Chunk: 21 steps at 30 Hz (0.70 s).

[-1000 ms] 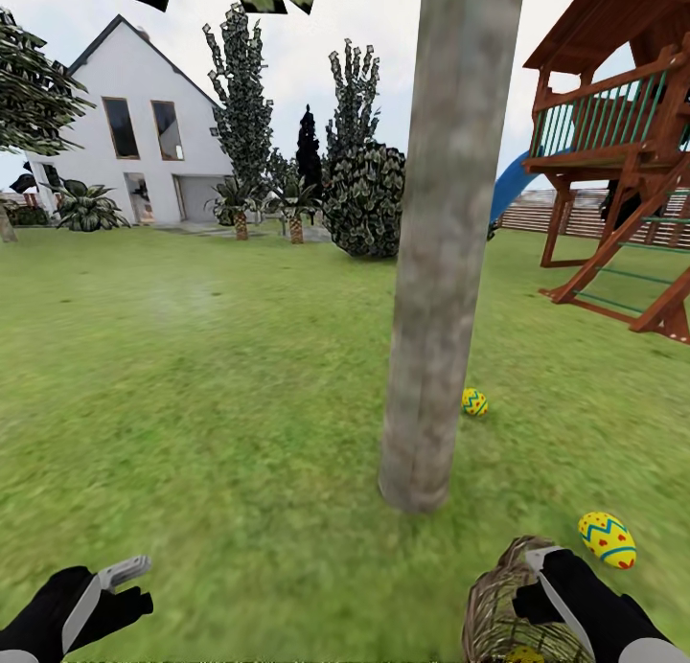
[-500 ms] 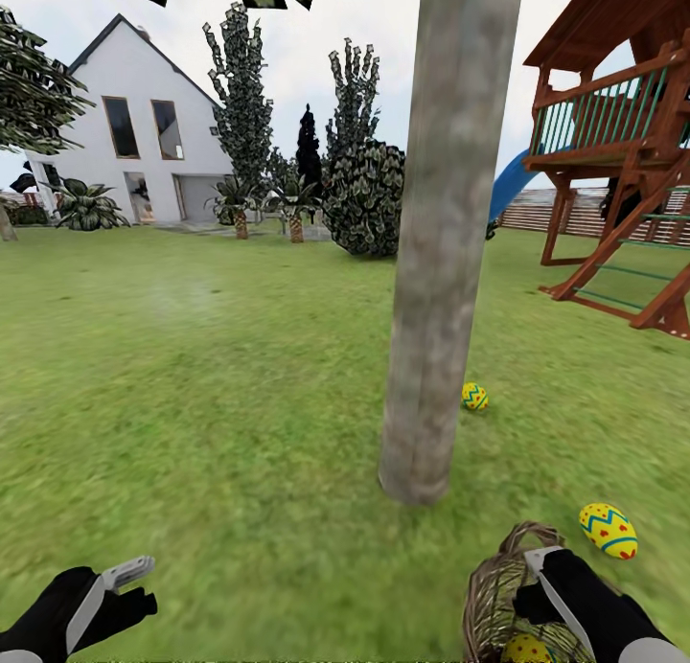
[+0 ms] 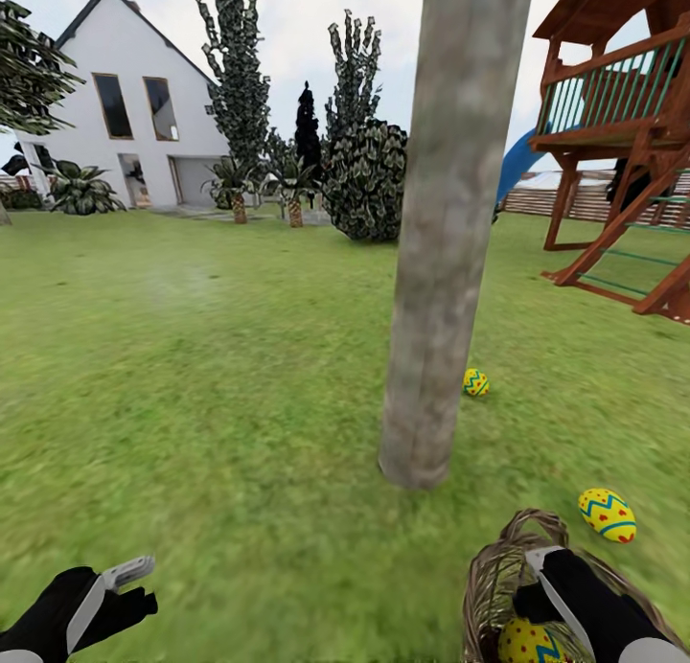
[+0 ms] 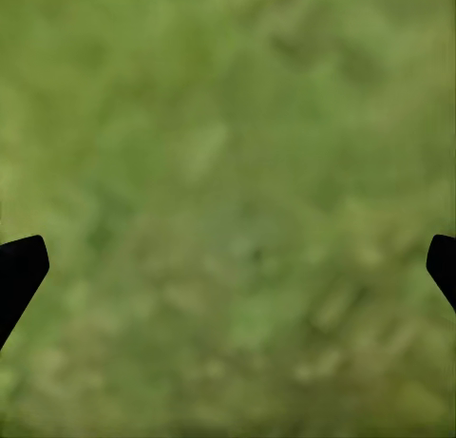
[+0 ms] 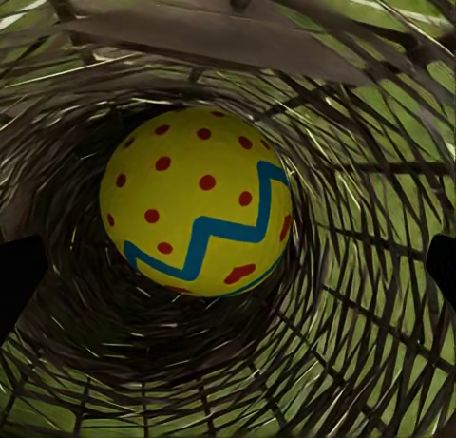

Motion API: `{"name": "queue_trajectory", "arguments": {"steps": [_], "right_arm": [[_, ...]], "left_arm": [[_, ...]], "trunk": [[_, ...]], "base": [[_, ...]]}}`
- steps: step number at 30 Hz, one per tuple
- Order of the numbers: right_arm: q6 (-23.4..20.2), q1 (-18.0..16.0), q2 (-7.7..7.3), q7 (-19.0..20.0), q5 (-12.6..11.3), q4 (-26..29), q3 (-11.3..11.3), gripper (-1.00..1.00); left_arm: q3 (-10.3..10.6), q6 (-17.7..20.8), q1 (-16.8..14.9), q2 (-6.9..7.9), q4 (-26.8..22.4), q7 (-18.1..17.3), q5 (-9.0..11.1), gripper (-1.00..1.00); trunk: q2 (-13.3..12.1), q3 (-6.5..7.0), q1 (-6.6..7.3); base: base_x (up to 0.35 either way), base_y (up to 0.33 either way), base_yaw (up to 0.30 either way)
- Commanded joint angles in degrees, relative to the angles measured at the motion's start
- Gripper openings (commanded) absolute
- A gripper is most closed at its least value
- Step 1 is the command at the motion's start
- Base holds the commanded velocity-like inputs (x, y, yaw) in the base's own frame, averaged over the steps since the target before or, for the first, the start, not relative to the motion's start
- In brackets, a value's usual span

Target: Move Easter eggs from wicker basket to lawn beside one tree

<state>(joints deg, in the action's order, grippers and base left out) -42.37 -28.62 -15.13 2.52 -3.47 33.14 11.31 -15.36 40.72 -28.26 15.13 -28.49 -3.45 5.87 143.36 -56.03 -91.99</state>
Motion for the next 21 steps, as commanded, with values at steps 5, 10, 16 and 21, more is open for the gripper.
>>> {"name": "queue_trajectory", "arguments": {"steps": [5, 10, 16, 21], "right_arm": [[-0.3, 0.0, -0.16, -0.1, -0.3, 0.1, 0.3, 1.00], [-0.3, 0.0, -0.17, -0.1, -0.3, 0.1, 0.4, 1.00], [-0.3, 0.0, -0.17, -0.1, -0.3, 0.1, 0.3, 1.00], [-0.2, 0.0, -0.10, -0.1, -0.2, 0.1, 0.3, 1.00]], "left_arm": [[-0.2, 0.3, 0.0, -0.01, -0.1, 0.0, 0.4, 1.00], [-0.2, 0.3, 0.0, -0.04, -0.1, 0.0, 0.4, 1.00], [-0.2, 0.3, 0.0, -0.09, 0.1, 0.0, 0.3, 1.00], [-0.2, 0.3, 0.0, -0.10, 0.1, 0.0, 0.4, 1.00]], "trunk": [[0.1, -1.17, -0.11], [0.2, -2.28, -0.24], [0.2, -3.61, -0.40], [0.3, -4.72, -0.53]], "base": [[0.000, 0.000, 0.000], [0.000, 0.000, 0.000], [0.000, 0.000, 0.000], [0.000, 0.000, 0.000]]}}
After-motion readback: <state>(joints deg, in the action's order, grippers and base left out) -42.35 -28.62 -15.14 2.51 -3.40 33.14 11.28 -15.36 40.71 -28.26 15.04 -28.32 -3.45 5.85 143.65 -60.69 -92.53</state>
